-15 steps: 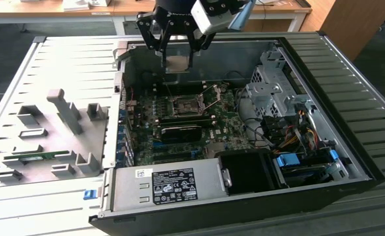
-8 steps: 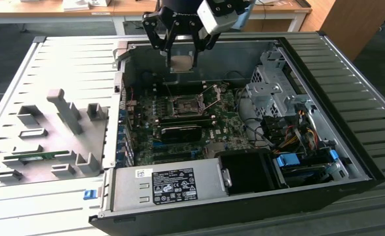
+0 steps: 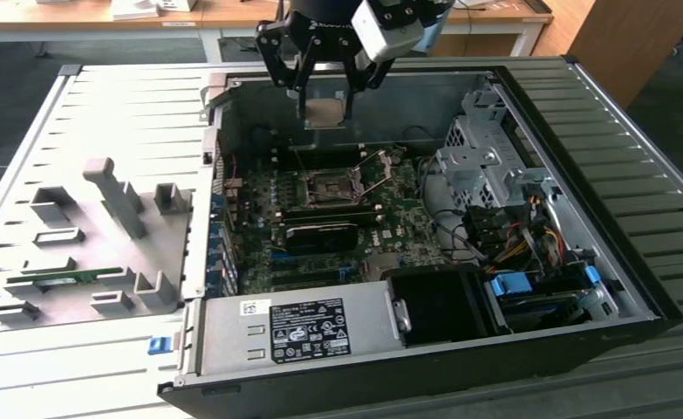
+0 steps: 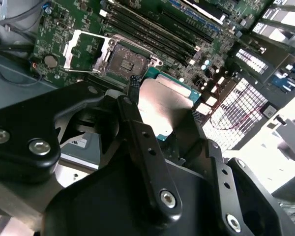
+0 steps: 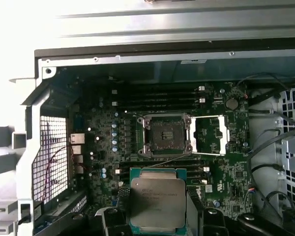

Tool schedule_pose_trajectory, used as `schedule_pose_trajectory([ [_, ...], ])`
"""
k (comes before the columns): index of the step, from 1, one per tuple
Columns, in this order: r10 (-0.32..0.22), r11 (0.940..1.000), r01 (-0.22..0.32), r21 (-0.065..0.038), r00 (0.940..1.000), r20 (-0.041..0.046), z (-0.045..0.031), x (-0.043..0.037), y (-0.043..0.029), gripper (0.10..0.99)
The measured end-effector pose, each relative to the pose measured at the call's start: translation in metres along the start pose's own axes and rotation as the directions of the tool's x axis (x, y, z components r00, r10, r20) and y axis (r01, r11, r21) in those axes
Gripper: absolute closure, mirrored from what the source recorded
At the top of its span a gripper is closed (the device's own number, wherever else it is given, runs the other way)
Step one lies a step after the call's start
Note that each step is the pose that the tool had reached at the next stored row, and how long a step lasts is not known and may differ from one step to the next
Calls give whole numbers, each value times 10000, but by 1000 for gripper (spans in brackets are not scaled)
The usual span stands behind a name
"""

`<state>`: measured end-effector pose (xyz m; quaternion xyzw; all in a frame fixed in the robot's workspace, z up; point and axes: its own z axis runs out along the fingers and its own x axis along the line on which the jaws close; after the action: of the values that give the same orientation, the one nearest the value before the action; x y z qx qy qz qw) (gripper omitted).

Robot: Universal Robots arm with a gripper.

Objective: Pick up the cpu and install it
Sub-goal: 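Place the cpu into insertion slot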

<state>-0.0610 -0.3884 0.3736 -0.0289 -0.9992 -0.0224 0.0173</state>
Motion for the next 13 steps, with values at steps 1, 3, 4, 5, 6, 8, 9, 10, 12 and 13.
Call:
schedule_pose_trajectory([
  [1,122,9999,-122,-3,9999,5,0,0,0,549],
  [3,446,9990,-446,-14,9990,19,1,0,0,549],
  [4,621,9981,-621,-21,9981,27,2,0,0,549],
  [5,803,9968,-803,-27,9968,34,2,0,0,549],
  [6,973,9953,-973,-35,9952,41,3,0,-1,549],
  [8,1310,9914,-1310,-48,9914,54,5,0,0,549],
  [9,1480,9890,-1480,-55,9890,61,6,0,-1,549],
  [10,1643,9864,-1642,-62,9864,67,7,0,-1,549],
  [12,1939,9810,-1938,-75,9810,78,8,0,-1,549],
  [13,2070,9783,-2069,-81,9783,83,9,0,-1,549],
])
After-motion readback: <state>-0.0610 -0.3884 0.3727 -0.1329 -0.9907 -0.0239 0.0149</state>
